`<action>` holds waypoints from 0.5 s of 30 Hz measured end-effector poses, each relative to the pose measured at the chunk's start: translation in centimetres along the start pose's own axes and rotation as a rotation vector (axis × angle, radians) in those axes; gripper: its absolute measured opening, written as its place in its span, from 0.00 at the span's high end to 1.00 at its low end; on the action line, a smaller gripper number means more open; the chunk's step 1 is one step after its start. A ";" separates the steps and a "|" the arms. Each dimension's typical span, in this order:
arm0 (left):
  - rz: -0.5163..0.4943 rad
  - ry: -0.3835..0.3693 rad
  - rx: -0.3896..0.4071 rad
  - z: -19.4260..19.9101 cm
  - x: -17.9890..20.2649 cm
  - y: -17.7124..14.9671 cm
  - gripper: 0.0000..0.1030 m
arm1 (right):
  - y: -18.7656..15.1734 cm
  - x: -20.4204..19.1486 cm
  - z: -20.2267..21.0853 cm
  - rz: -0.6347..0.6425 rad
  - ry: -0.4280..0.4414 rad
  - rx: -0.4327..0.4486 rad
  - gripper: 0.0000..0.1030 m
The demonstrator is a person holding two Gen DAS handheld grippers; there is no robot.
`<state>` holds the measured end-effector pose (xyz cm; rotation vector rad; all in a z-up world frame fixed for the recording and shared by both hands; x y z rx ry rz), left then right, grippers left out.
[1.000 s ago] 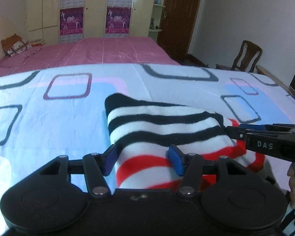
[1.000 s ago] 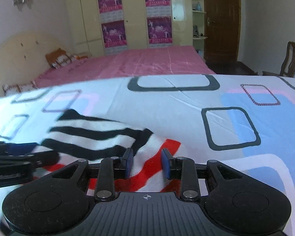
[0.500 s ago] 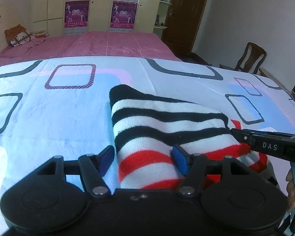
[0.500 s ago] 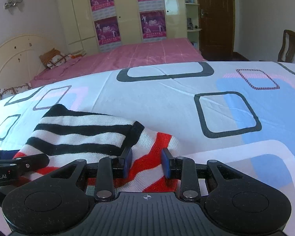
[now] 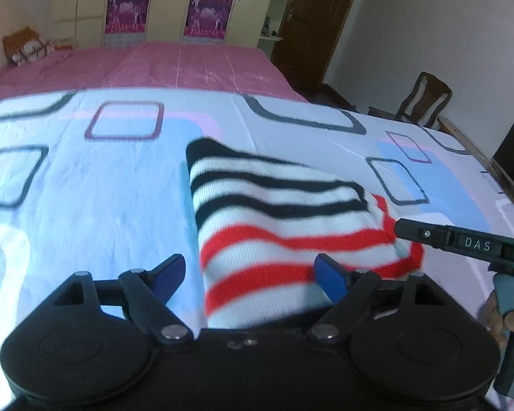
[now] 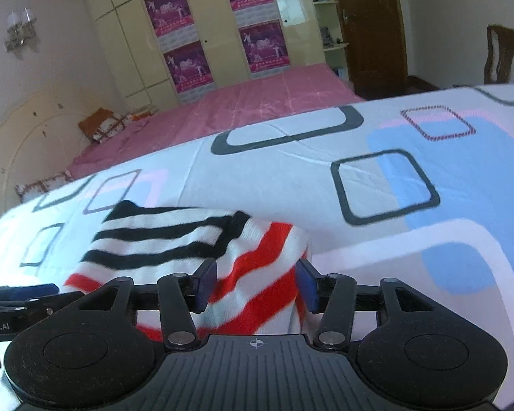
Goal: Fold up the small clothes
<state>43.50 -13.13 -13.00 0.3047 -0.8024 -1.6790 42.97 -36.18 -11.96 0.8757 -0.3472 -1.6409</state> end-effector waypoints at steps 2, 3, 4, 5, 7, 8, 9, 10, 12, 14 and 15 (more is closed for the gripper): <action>0.024 -0.017 -0.013 0.4 -0.2 -0.7 0.18 | -0.7 0.3 0.6 -0.019 0.030 -0.031 0.51; 0.039 -0.023 -0.013 0.6 -0.2 -1.0 0.17 | -1.2 0.4 0.8 -0.034 0.040 -0.048 0.51; 0.055 -0.029 -0.015 0.7 -0.4 -1.2 0.16 | -1.7 0.8 1.0 -0.054 0.051 -0.063 0.51; 0.074 -0.036 -0.019 0.7 -0.6 -1.4 0.16 | -2.1 1.1 1.1 -0.073 0.058 -0.074 0.51; 0.119 -0.050 -0.030 0.7 -0.9 -1.6 0.16 | -2.8 1.8 1.3 -0.113 0.077 -0.093 0.51; 0.145 -0.058 -0.036 0.7 -1.0 -1.8 0.16 | -3.1 2.0 1.4 -0.130 0.090 -0.099 0.50; 0.160 -0.067 -0.042 0.7 -1.0 -2.0 0.16 | -3.3 2.3 1.6 -0.148 0.099 -0.104 0.47; 0.171 -0.077 -0.049 0.7 -1.0 -2.2 0.16 | -3.5 2.5 1.6 -0.163 0.104 -0.108 0.39; 0.183 -0.099 -0.060 0.6 -0.9 -2.4 0.16 | -3.9 2.9 1.6 -0.192 0.122 -0.122 0.36; 0.190 -0.116 -0.071 0.3 -0.8 -2.6 0.15 | -4.2 3.2 1.4 -0.235 0.162 -0.138 0.36; 0.202 -0.122 -0.075 0.1 -0.8 -2.7 0.14 | -4.3 3.3 1.3 -0.253 0.180 -0.143 0.36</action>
Point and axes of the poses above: each gripper's, at about its wrist camera, not at the fingertips, and z roughly against the way its jaws point, x to its right, y to its top, the point moved 5 cm from there along -z, roughly the way its jaws point, and after that the axes turned 1 degree about -z, right-handed, at the moved point
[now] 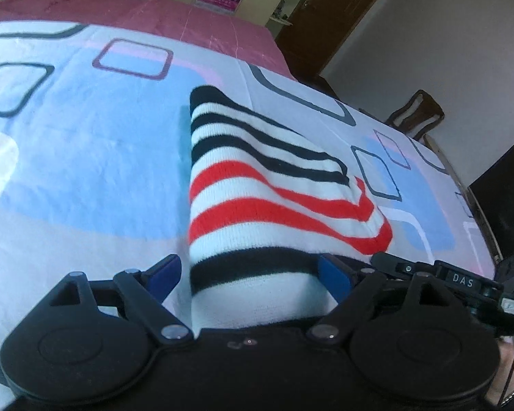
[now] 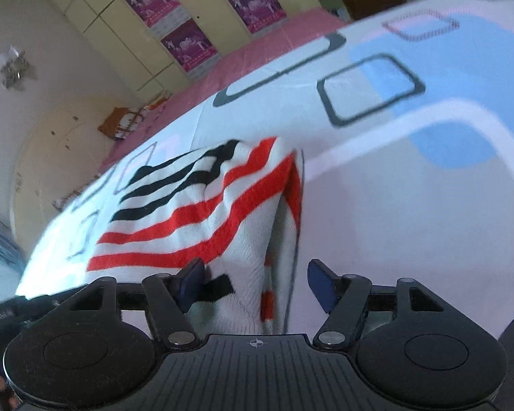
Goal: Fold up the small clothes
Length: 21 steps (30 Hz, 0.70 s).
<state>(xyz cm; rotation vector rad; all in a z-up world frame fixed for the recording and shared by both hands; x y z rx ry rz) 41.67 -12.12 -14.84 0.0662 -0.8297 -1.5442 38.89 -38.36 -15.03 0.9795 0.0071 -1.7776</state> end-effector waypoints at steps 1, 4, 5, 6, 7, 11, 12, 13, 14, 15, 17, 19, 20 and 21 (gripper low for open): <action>0.013 -0.010 -0.005 -0.2 -0.1 -0.1 0.14 | -0.1 0.1 -0.1 -0.010 0.013 -0.003 0.36; 0.051 -0.050 -0.028 -1.1 -0.4 -0.3 0.15 | -0.1 -0.1 -0.5 -0.010 0.038 -0.011 0.36; 0.063 -0.062 -0.034 -1.5 -0.5 -0.4 0.15 | -0.1 -0.1 -0.6 -0.005 0.042 -0.013 0.36; 0.075 -0.075 -0.038 -1.8 -0.6 -0.5 0.14 | -0.1 -0.2 -0.8 0.000 0.048 -0.013 0.36; 0.086 -0.084 -0.041 -2.1 -0.6 -0.6 0.14 | -0.1 -0.2 -0.8 0.001 0.055 -0.012 0.36; 0.085 -0.092 -0.028 -2.5 -0.4 -0.5 0.16 | 0.1 -0.1 -1.1 -0.009 0.082 -0.014 0.36; 0.086 -0.092 -0.025 -2.5 -0.3 -0.5 0.18 | 0.2 -0.1 -1.1 -0.007 0.082 -0.018 0.38; 0.087 -0.091 -0.021 -2.4 -0.3 -0.6 0.19 | 0.2 -0.1 -1.1 -0.007 0.085 -0.028 0.49; 0.087 -0.092 -0.017 -2.2 -0.4 -0.6 0.21 | 0.2 -0.1 -1.0 -0.023 0.096 -0.038 0.52; 0.084 -0.092 -0.012 -2.1 -0.4 -0.6 0.23 | 0.1 0.1 -0.9 -0.034 0.108 -0.041 0.55; 0.074 -0.088 -0.006 -2.2 -0.2 -0.6 0.23 | 0.1 0.5 -0.8 -0.032 0.120 -0.046 0.56; 0.072 -0.080 -0.003 -2.4 -0.1 -0.5 0.23 | 0.2 0.7 -1.0 -0.034 0.125 -0.043 0.56; 0.069 -0.075 -0.001 -2.4 -0.1 -0.5 0.24 | 0.2 0.5 -1.1 -0.019 0.119 -0.039 0.56; 0.065 -0.068 0.001 -2.4 0.1 -0.5 0.25 | 0.2 0.3 -1.1 -0.009 0.112 -0.037 0.56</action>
Point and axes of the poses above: each gripper's, at about its wrist camera, not at the fingertips, and z roughly against the way its jaws point, x to its right, y to its top, the point moved 5 cm from there along -z, roughly the way its jaws point, and after that the axes turned 1 degree about -z, right-handed, at the moved point
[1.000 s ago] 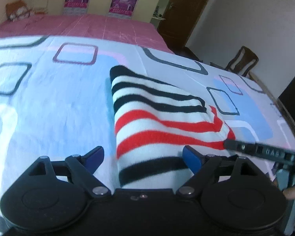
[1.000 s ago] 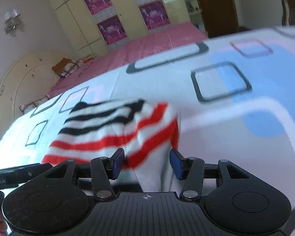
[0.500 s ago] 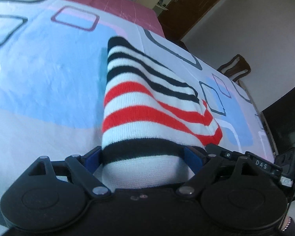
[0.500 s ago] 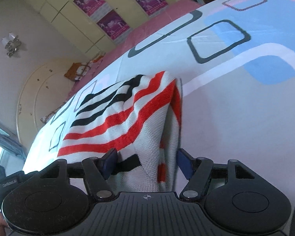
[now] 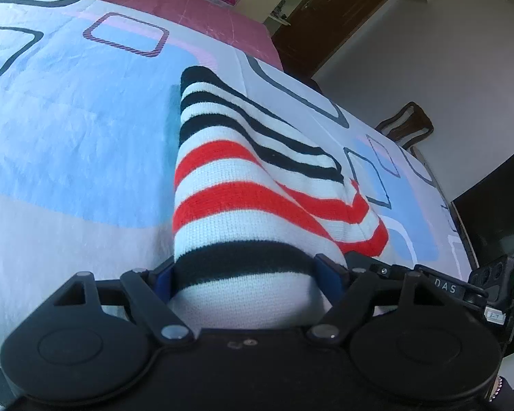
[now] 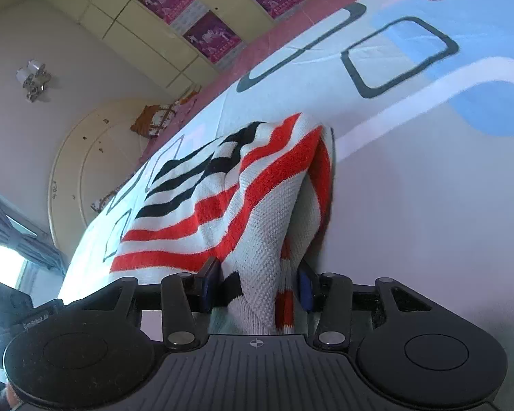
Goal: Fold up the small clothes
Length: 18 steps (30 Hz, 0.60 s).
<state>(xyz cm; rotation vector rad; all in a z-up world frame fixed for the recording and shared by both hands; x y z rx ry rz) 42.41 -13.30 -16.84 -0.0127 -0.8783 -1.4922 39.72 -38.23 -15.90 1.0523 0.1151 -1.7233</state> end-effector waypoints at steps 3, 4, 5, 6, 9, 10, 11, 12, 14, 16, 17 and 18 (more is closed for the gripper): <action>-0.023 0.019 0.009 0.5 0.6 -0.1 0.31 | -0.2 -0.3 0.3 0.011 -0.015 0.002 0.59; -0.038 0.028 0.014 0.7 0.8 0.0 0.33 | -0.2 -0.4 0.5 0.013 -0.011 0.006 0.62; -0.053 0.036 0.019 0.8 1.1 0.0 0.35 | -0.3 -0.5 0.6 0.014 -0.008 0.012 0.63; -0.060 0.043 0.024 1.0 1.3 0.0 0.38 | -0.3 -0.7 0.6 0.019 -0.007 0.019 0.64; -0.085 0.056 0.043 1.7 1.9 0.0 0.42 | -0.4 -1.2 1.1 0.030 0.009 0.042 0.66; -0.095 0.058 0.049 2.0 2.1 0.1 0.43 | -0.4 -1.4 1.4 0.031 0.016 0.048 0.67; -0.106 0.061 0.053 2.2 2.4 0.1 0.43 | -0.4 -1.6 1.5 0.032 0.023 0.053 0.67; -0.116 0.065 0.059 2.6 2.6 0.1 0.43 | -0.4 -1.8 1.6 0.033 0.031 0.058 0.67; -0.131 0.069 0.072 3.2 3.0 0.2 0.44 | -0.6 -2.4 2.1 0.036 0.049 0.066 0.68; -0.146 0.070 0.083 4.1 3.2 0.3 0.44 | -0.6 -3.2 2.0 0.038 0.064 0.071 0.68; -0.152 0.071 0.085 4.6 3.2 0.4 0.44 | -0.8 -3.7 2.1 0.043 0.070 0.073 0.68; -0.156 0.072 0.088 5.0 3.1 0.5 0.44 | -0.9 -4.2 2.1 0.045 0.076 0.075 0.68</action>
Point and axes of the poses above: each gripper's, at about its wrist camera, not at the fingertips, and z roughly against the way its jaws point, x to its right, y to its top, the point moved 5 cm from there along -z, roughly the way its jaws point, and after that the axes turned 1 degree about -z, right-handed, at the moved point
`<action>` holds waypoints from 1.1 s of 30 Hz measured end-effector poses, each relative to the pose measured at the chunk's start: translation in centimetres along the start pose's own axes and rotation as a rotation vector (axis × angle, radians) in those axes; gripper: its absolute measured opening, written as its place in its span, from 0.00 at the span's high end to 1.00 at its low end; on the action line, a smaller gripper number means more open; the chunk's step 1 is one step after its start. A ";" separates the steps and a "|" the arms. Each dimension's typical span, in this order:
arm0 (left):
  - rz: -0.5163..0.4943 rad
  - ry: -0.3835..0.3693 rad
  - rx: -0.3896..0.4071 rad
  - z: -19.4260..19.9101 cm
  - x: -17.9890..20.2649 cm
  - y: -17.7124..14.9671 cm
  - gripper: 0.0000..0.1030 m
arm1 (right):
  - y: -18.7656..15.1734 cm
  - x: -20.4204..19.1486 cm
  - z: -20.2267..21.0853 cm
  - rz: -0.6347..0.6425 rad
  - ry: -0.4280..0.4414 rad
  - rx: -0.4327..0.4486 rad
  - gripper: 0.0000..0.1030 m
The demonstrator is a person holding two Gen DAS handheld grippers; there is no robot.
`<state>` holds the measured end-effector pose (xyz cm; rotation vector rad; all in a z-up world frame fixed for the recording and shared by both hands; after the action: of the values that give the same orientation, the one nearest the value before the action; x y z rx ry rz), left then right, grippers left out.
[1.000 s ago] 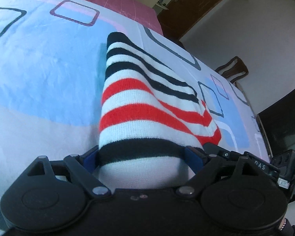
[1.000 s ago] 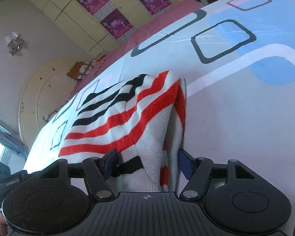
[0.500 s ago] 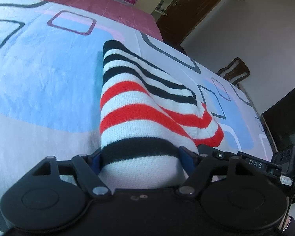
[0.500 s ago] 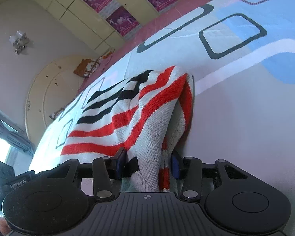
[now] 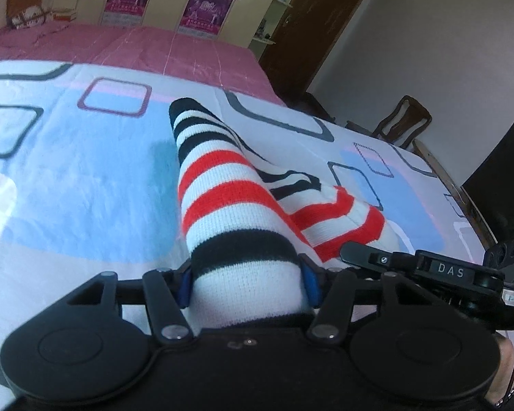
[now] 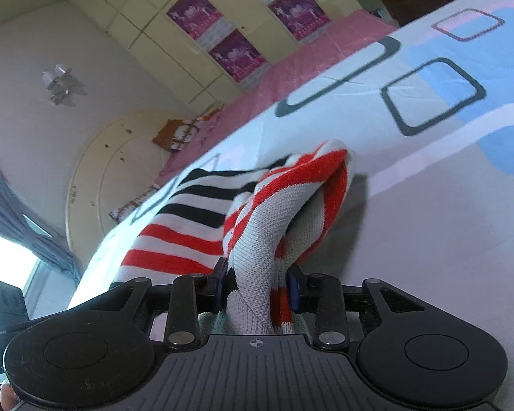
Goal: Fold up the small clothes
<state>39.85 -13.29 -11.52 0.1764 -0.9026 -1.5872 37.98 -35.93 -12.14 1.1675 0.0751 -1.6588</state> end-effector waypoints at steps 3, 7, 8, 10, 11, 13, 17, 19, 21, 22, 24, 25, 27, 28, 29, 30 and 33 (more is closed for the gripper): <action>-0.009 0.004 0.021 1.7 -0.9 0.3 0.45 | -0.4 -1.8 -0.2 0.003 0.016 0.009 0.68; -0.018 -0.001 0.049 4.1 -2.9 0.8 0.45 | -0.9 -5.0 -1.4 0.023 0.025 0.014 0.68; -0.015 -0.005 0.055 4.7 -3.8 1.0 0.45 | -1.1 -6.2 -1.9 0.034 0.024 0.015 0.68; -0.011 -0.013 0.066 6.1 -5.9 1.2 0.45 | -1.8 -8.2 -2.8 0.044 0.026 0.021 0.68; -0.013 -0.017 0.070 6.8 -6.8 1.3 0.45 | -2.1 -9.2 -3.3 0.044 0.026 0.024 0.68; -0.015 -0.030 0.074 8.5 -9.3 1.5 0.45 | -3.3 -11.5 -4.6 0.042 0.020 0.033 0.68; -0.011 -0.034 0.083 12.0 -15.1 2.0 0.45 | -6.0 -16.5 -7.9 0.045 0.013 0.035 0.68; -0.010 -0.023 0.089 13.5 -17.9 2.3 0.45 | -7.3 -19.0 -10.1 0.049 0.024 0.034 0.68; -0.002 -0.006 0.097 14.8 -20.4 2.7 0.45 | -8.2 -21.0 -12.3 0.044 0.040 0.027 0.68; 0.003 0.005 0.101 15.5 -21.5 2.8 0.45 | -8.6 -22.0 -13.3 0.046 0.047 0.020 0.68; 0.009 0.025 0.111 16.5 -23.6 3.1 0.45 | -9.2 -23.8 -15.6 0.058 0.060 0.003 0.68; 0.015 0.033 0.119 16.9 -24.7 3.1 0.45 | -9.4 -24.7 -16.8 0.069 0.067 -0.003 0.68; 0.023 0.047 0.132 17.3 -26.2 3.3 0.45 | -9.8 -25.8 -18.6 0.078 0.079 -0.012 0.68; 0.026 0.054 0.137 17.4 -27.1 3.4 0.45 | -10.1 -26.2 -19.6 0.084 0.084 -0.018 0.68; 0.030 0.060 0.142 17.5 -27.8 3.4 0.45 | -10.3 -26.6 -20.5 0.094 0.084 -0.023 0.68; 0.029 0.066 0.146 17.5 -28.5 3.3 0.45 | -11.1 -26.9 -21.2 0.103 0.083 -0.028 0.68; 0.024 0.089 0.150 17.2 -30.2 2.8 0.44 | -12.1 -27.6 -23.4 0.129 0.076 -0.051 0.68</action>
<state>39.51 21.50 -9.17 0.3388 -0.9511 -1.4782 42.87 1.90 -10.37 1.1722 0.0870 -1.4915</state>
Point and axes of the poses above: each gripper's, at about its wrist camera, not at the fingertips, and z roughly against the way its jaws point, x to its right, y to its top, the point moved 5 cm from there along -z, roughly the way its jaws point, and after that the axes turned 1 degree about -z, right-handed, at the moved point
